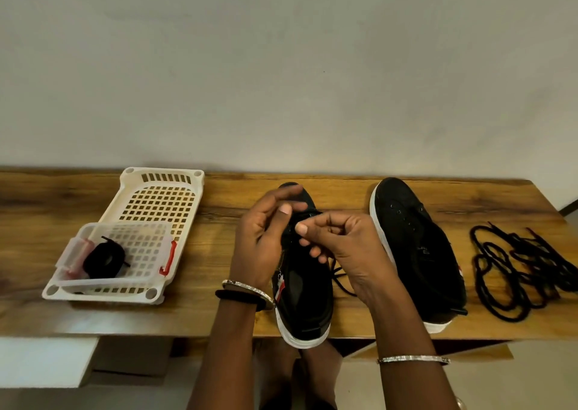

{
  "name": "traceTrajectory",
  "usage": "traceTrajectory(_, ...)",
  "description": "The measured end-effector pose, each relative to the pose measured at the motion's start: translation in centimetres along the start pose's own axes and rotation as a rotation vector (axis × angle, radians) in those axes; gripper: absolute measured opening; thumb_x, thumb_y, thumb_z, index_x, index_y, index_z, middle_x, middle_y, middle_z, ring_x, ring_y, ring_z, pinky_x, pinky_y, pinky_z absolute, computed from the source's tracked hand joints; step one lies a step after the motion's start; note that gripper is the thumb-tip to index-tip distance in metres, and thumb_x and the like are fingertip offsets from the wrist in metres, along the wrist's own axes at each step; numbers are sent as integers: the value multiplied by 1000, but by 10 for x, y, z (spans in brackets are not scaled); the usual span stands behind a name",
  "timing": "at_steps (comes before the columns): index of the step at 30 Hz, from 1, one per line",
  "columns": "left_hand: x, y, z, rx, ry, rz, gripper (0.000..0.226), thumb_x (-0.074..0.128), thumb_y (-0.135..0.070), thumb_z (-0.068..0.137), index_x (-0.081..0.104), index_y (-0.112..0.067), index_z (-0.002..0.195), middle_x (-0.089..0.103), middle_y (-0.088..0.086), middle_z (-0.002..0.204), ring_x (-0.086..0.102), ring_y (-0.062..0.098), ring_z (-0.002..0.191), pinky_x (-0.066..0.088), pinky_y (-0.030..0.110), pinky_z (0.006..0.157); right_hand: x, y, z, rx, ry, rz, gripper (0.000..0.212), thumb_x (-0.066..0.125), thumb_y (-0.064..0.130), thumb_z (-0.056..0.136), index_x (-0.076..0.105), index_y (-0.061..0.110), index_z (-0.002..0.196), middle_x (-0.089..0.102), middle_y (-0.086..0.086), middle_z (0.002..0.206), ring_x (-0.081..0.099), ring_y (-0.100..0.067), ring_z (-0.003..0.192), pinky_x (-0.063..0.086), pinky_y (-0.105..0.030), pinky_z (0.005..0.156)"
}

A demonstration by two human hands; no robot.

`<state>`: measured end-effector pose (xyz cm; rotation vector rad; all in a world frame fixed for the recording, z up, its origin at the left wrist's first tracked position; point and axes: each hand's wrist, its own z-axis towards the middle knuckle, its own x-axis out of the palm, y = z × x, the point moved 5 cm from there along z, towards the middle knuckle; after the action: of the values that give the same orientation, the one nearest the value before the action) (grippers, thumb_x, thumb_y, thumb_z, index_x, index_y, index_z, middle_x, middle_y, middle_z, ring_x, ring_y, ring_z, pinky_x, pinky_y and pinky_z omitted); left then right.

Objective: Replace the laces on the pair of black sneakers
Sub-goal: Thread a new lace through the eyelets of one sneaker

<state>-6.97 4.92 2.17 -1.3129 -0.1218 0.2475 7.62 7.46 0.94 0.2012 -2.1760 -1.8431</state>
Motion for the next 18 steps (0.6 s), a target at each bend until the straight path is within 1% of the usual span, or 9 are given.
traceTrajectory(2, 5, 4, -2, 4, 39, 90, 27, 50, -15, 101, 67, -18, 122, 73, 1, 101, 69, 17, 98, 56, 30, 84, 1, 0, 1, -5, 18, 98, 23, 75, 9, 81, 75, -1, 102, 75, -15, 80, 67, -15, 65, 56, -20, 60)
traceTrajectory(4, 6, 3, -3, 38, 41, 162, 25, 53, -17, 99, 69, -19, 118, 73, -6, 104, 68, 10, 99, 53, 21, 81, 0, 0, 1, -3, 34, 164, 25, 69, -1, 87, 71, -3, 111, 76, -16, 85, 71, -17, 71, 60, -22, 67)
traceTrajectory(5, 6, 2, -3, 54, 31, 186, 23, 54, -17, 99, 70, -18, 115, 73, -9, 104, 68, 7, 99, 51, 16, 80, 0, 1, 1, -1, 34, 186, 26, 67, -4, 87, 68, -4, 113, 76, -17, 84, 72, -19, 72, 60, -23, 67)
traceTrajectory(7, 4, 1, -3, 56, 18, 199, 20, 56, -16, 99, 70, -18, 113, 72, -11, 99, 67, 4, 95, 49, 11, 77, -2, 1, 1, 3, 16, 203, 26, 68, -5, 86, 65, -8, 112, 75, -18, 82, 73, -20, 70, 60, -24, 65)
traceTrajectory(11, 5, 3, -3, 29, 27, 205, 15, 60, -14, 98, 72, -17, 106, 72, -13, 89, 67, 5, 90, 50, 15, 77, -2, 1, 0, -5, 7, 189, 23, 71, -1, 84, 70, -8, 105, 75, -22, 82, 73, -21, 67, 61, -24, 64)
traceTrajectory(13, 4, 4, -3, 22, 22, 199, 12, 62, -12, 96, 73, -15, 100, 71, -15, 86, 67, 4, 87, 50, 14, 75, -2, 1, 0, -15, 8, 173, 23, 72, 2, 82, 72, -6, 104, 75, -22, 85, 72, -20, 68, 61, -24, 66)
traceTrajectory(15, 1, 6, -2, 31, 11, 224, 9, 64, -12, 94, 72, -14, 96, 72, -13, 85, 68, 4, 85, 50, 14, 74, -3, 0, 0, -26, 6, 138, 24, 73, 3, 83, 73, -6, 105, 75, -22, 87, 72, -20, 70, 61, -24, 68)
traceTrajectory(18, 0, 8, -1, 50, -7, 325, 6, 67, -17, 93, 71, -14, 90, 70, -10, 79, 66, 4, 77, 50, 17, 66, -4, -3, 1, -22, -10, 94, 21, 74, 2, 84, 72, -6, 103, 75, -20, 86, 70, -19, 72, 60, -23, 68)
